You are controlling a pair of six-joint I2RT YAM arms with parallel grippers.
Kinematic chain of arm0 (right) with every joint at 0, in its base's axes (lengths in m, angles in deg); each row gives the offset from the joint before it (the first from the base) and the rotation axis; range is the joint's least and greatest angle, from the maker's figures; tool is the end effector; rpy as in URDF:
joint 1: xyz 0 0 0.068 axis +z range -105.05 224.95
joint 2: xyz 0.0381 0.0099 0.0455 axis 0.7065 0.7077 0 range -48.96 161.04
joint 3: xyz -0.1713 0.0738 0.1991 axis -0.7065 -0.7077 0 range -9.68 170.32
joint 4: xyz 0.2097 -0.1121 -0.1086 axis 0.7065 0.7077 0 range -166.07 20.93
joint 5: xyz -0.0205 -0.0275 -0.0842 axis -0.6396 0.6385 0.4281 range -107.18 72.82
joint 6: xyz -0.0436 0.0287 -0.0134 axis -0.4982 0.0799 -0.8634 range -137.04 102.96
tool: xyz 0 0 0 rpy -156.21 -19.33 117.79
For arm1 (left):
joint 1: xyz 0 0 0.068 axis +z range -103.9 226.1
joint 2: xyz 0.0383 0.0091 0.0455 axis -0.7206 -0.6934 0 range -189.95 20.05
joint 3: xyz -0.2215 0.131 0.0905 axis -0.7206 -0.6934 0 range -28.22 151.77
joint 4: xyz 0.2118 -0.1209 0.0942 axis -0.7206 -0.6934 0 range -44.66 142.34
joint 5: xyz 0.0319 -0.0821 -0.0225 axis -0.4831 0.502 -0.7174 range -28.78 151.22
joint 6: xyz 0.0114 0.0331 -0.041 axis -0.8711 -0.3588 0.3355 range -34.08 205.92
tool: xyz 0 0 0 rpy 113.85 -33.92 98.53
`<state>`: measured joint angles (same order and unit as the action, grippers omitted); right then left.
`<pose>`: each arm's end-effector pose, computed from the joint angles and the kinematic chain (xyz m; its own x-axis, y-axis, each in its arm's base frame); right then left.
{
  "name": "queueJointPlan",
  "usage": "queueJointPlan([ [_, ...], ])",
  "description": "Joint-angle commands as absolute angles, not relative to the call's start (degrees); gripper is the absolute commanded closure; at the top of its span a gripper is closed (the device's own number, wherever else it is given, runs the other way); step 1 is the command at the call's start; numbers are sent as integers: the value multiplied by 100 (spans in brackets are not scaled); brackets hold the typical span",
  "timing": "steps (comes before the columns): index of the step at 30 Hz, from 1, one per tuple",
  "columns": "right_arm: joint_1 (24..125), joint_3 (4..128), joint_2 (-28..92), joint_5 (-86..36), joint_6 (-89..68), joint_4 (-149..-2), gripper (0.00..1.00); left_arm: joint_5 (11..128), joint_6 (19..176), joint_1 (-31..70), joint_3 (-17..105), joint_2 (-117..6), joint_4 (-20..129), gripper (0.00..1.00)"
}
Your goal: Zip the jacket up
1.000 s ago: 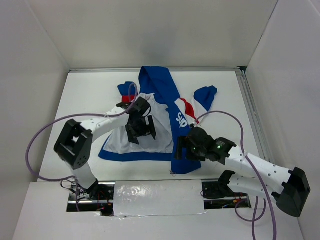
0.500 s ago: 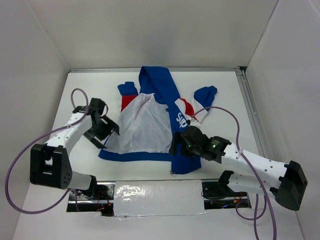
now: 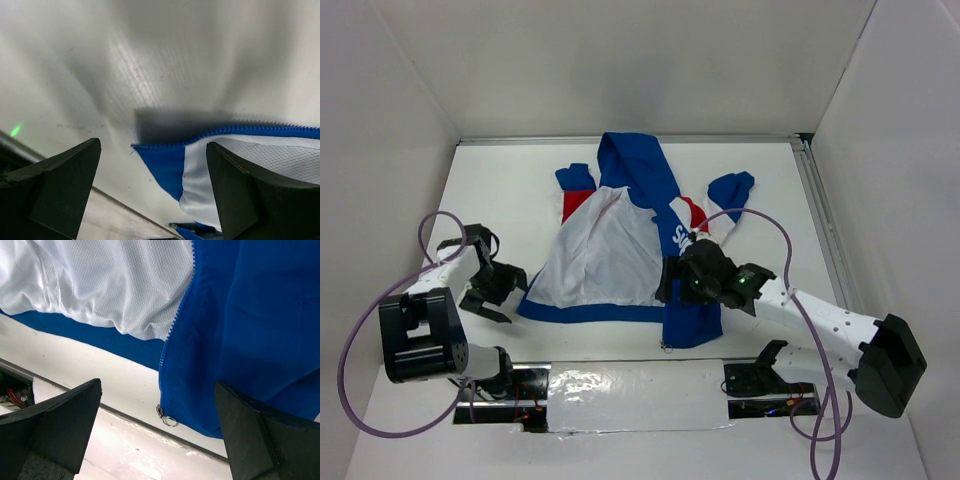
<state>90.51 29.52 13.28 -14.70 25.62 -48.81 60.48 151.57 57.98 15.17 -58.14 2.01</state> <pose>0.1522 0.1530 0.2222 -0.8664 0.0835 -0.4924 -0.1453 0.9012 0.4084 0.2061 0.0438 0.1722 -0.2136 -0.9758 -0.0467 -0.9736 0.2165 -0.0723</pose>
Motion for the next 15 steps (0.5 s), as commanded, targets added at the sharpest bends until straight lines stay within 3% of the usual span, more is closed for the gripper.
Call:
queueJointPlan([
  [1,8934,2943,1205,-1613,2401,-5199,0,6217,14763,5719,1326,-5861,926,1],
  [4,8811,2925,1152,-1692,2366,-5217,0,6332,14534,5403,1221,-5870,1436,1],
  [7,8749,2917,1108,-1683,2366,-5208,0,6253,14551,5024,1186,-5914,1700,7],
  [9,8688,2899,1081,-1692,2374,-5190,0,6218,14551,4866,1150,-6027,1805,31],
  [10,8653,2890,1055,-1692,2374,-5173,0,6201,14586,4822,1185,-6107,1728,70],
  [12,8635,2855,985,-1692,2383,-5129,0,6148,14796,4786,1316,-6151,1422,100],
  [15,8565,2776,906,-1692,2401,-5120,0,5632,15218,4376,1738,-5933,546,100],
])
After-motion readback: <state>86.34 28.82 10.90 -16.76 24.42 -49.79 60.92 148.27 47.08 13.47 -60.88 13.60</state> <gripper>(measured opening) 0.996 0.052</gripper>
